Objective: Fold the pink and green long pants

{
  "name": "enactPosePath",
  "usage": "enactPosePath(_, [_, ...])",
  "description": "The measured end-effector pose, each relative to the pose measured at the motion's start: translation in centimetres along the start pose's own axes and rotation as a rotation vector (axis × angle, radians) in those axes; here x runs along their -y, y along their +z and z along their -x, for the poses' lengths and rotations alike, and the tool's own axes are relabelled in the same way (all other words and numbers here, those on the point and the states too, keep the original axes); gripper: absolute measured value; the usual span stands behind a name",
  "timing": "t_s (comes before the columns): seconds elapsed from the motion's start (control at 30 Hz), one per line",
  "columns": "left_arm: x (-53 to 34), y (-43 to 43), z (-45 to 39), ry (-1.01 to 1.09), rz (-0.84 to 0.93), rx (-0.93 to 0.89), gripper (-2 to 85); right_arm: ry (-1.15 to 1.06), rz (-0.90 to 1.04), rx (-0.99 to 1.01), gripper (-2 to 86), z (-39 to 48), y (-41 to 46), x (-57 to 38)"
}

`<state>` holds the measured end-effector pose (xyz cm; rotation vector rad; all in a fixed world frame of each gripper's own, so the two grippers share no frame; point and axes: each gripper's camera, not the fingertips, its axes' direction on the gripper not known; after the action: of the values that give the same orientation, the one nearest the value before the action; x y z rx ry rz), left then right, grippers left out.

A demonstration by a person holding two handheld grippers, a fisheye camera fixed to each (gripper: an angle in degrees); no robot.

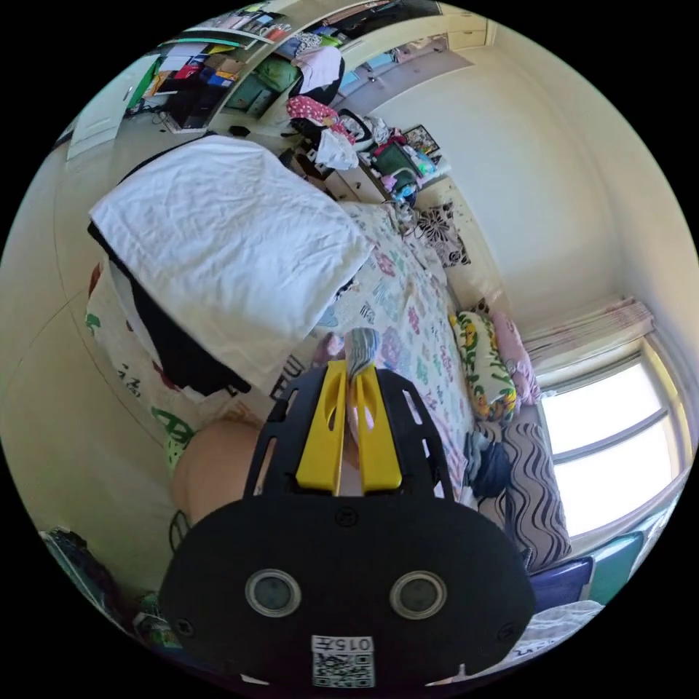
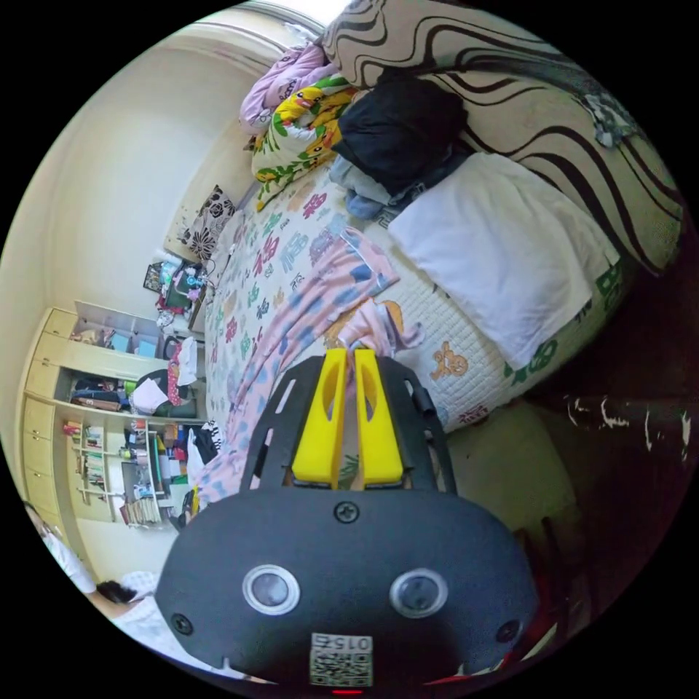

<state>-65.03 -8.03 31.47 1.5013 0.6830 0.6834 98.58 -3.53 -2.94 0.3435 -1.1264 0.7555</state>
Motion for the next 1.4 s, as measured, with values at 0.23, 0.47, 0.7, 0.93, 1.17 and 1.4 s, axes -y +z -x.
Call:
enactPosePath(0.23, [5.7,4.5,-3.7,0.056,-0.062,-0.069,-0.3,-0.008,0.007,-0.07,0.8,6.0,-1.2,8.9])
enactPosePath(0.47, [11.5,16.1,-4.8,0.028,-0.03,0.044,0.1,0.103,0.092,-0.126,1.1,9.0,5.9,18.8])
enactPosePath(0.7, [15.6,26.3,-1.2,-0.046,-0.001,0.109,5.7,0.139,0.137,-0.173,3.3,10.8,13.5,25.5])
enactPosePath(0.93, [17.9,27.9,2.0,-0.064,-0.101,-0.008,10.9,0.069,0.103,-0.301,6.3,10.1,13.2,28.4])
enactPosePath(1.17, [10.8,23.1,5.2,0.055,0.12,0.107,11.6,0.005,0.213,-0.228,12.2,4.0,10.2,22.0])
enactPosePath(1.4, [5.6,19.0,12.5,-0.042,0.087,0.291,13.4,0.237,0.128,0.045,13.3,-2.1,9.8,20.9])
